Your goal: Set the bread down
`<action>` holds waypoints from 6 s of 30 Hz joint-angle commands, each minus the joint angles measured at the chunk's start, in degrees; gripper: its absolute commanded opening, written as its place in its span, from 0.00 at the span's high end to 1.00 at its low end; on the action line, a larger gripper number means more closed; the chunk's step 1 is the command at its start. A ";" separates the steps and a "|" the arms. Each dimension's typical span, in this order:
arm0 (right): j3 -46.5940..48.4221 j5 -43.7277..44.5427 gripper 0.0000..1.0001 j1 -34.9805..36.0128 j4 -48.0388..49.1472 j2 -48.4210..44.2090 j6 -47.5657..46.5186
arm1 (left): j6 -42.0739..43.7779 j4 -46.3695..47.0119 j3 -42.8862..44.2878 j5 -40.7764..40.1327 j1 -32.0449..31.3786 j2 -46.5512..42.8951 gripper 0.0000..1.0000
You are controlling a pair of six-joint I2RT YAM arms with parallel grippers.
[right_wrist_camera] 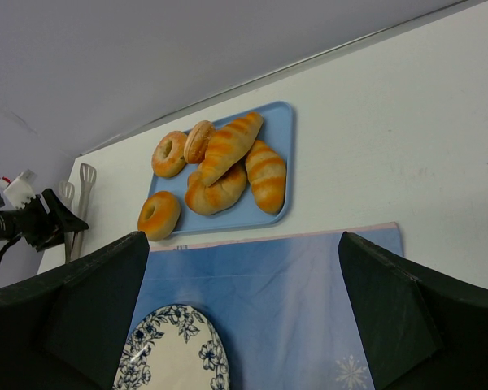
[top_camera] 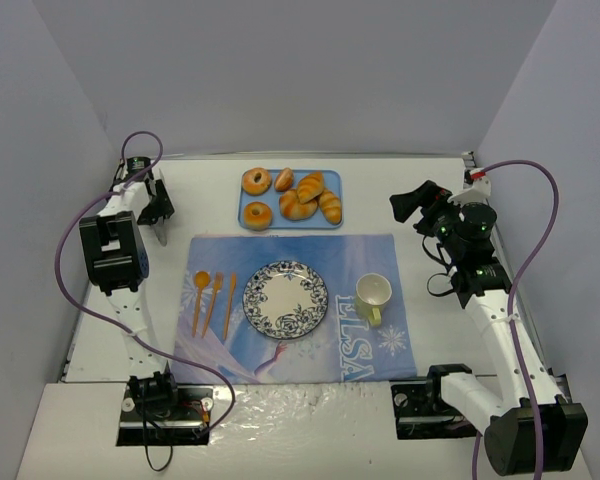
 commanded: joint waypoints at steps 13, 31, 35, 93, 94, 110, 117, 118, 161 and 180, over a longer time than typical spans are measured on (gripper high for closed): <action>2.23 -1.02 0.00 0.03 2.56 -2.77 0.76 | -3.34 0.20 -6.39 -2.97 -4.18 -12.74 0.58; 3.72 -1.89 0.00 0.17 0.72 -3.43 0.81 | -4.80 -0.93 -10.33 -9.22 -8.11 -27.88 0.57; 3.98 -1.98 0.00 0.20 0.33 -3.48 0.74 | -4.81 -1.43 -10.51 -9.23 -9.17 -30.22 0.57; 2.74 -0.34 0.00 0.29 -1.20 -3.91 -0.07 | -2.93 -10.23 -19.14 -2.01 -34.29 -39.07 0.51; 2.81 -0.41 0.00 0.29 -1.17 -3.81 -0.07 | -3.32 -9.62 -19.25 -2.12 -34.54 -38.58 0.51; 2.42 -0.84 0.00 0.32 -1.04 -3.61 -0.34 | -4.26 -7.99 -18.31 -4.45 -36.12 -33.86 0.50; 2.47 -0.95 0.00 0.29 -1.04 -3.67 -0.18 | -4.26 -8.43 -17.95 -5.61 -36.78 -32.62 0.51; 2.40 -0.98 0.00 0.29 -0.99 -3.69 -0.16 | -4.26 -8.46 -17.95 -5.71 -36.88 -32.60 0.51; 4.20 0.21 0.00 0.29 -0.78 -1.15 -1.13 | -6.83 -21.64 -25.44 -2.58 -51.34 -59.59 0.87; 2.79 0.74 0.00 0.38 -0.25 -1.15 -1.03 | -16.20 -19.54 -39.20 -6.09 -65.63 -64.84 0.87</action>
